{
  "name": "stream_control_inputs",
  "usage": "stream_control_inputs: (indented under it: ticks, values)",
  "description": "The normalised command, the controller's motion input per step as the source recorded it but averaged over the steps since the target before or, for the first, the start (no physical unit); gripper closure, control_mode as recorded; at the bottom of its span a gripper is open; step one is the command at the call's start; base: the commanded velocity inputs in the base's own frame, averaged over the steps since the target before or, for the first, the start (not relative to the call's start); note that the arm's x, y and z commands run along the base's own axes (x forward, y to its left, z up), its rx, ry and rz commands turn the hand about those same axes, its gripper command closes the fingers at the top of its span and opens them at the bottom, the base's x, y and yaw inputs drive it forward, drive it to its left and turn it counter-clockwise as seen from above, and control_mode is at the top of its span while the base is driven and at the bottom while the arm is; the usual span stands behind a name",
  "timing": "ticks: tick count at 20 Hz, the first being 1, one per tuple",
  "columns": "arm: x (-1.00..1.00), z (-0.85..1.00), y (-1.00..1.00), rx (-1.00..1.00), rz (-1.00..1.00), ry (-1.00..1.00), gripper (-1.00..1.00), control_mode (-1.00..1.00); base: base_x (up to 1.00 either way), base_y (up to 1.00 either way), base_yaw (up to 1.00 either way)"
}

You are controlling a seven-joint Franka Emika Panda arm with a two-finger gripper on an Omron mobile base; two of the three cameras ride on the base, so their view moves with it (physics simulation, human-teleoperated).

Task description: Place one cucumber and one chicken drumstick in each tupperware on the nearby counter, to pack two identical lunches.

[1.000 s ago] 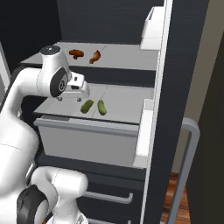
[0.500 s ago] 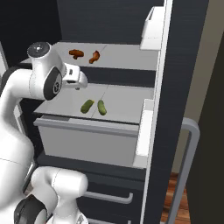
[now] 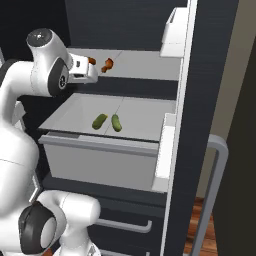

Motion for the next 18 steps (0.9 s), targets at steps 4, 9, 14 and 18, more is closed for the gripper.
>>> stream_control_inputs:
  ticks: [4, 9, 14, 18]
  values:
    - [0.53, 0.26, 0.23, 0.0, 0.01, 0.0, -1.0, -1.0, 0.0, 0.0, 0.0]
    - [0.53, 0.01, 0.07, 0.0, 0.0, 0.0, -1.0, -1.0, 0.0, 0.0, 0.0]
    - [0.67, -0.11, 0.04, 0.0, 0.0, -0.01, -1.0, -1.0, 0.0, 0.0, 0.0]
    - [0.73, -0.17, 0.16, 0.0, 0.0, 0.0, -1.0, -1.0, 0.0, 0.0, 0.0]
